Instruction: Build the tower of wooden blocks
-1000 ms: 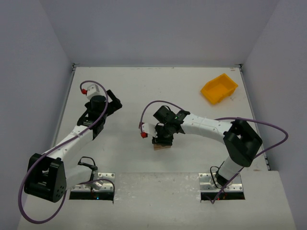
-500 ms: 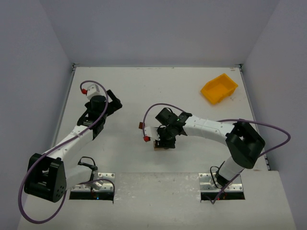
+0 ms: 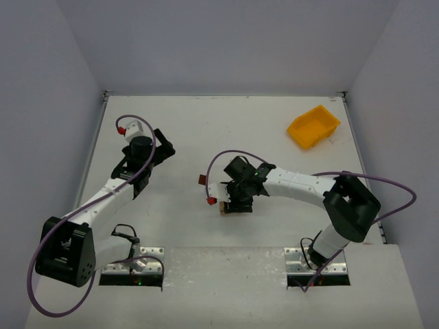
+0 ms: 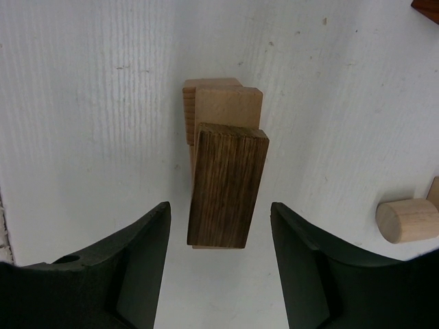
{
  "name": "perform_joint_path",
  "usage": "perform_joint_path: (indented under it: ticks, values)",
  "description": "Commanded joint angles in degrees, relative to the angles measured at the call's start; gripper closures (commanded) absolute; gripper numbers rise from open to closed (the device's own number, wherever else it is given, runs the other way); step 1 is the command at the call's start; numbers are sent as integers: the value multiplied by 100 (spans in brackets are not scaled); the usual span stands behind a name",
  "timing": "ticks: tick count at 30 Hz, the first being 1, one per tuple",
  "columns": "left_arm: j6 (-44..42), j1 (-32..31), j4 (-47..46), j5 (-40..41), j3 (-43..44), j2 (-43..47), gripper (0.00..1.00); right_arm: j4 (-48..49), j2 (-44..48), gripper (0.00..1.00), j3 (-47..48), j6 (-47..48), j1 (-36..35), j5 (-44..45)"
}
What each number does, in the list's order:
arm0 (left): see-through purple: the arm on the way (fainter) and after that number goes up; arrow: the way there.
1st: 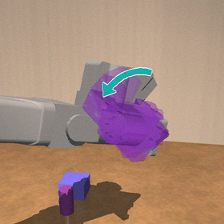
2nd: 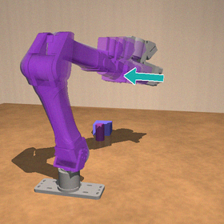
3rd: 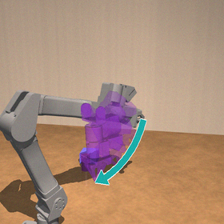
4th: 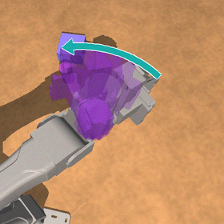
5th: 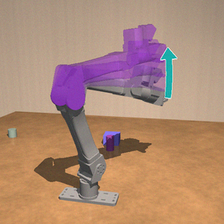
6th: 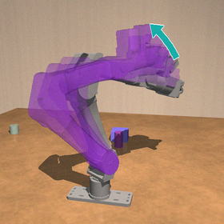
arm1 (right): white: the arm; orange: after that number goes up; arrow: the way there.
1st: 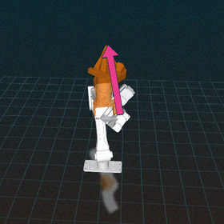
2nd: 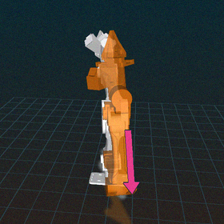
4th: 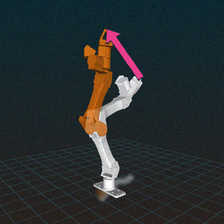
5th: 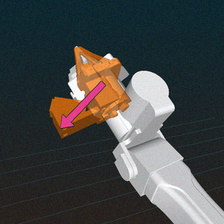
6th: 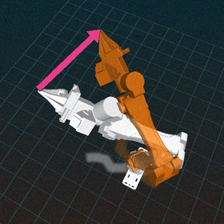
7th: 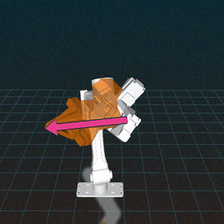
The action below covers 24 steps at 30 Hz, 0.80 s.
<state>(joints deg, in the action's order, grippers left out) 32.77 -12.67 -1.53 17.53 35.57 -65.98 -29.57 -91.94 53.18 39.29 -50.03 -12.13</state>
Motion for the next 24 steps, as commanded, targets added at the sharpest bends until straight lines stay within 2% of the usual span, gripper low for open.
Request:
perform_joint_path:
  ticks: [1,24]
  values:
    - [-87,39,-308,-34,225,-12,0,272,141,39,-42,114,-33,121]
    - [-103,36,-296,-82,240,-12,0,341,273,39,-150,298,-25,362]
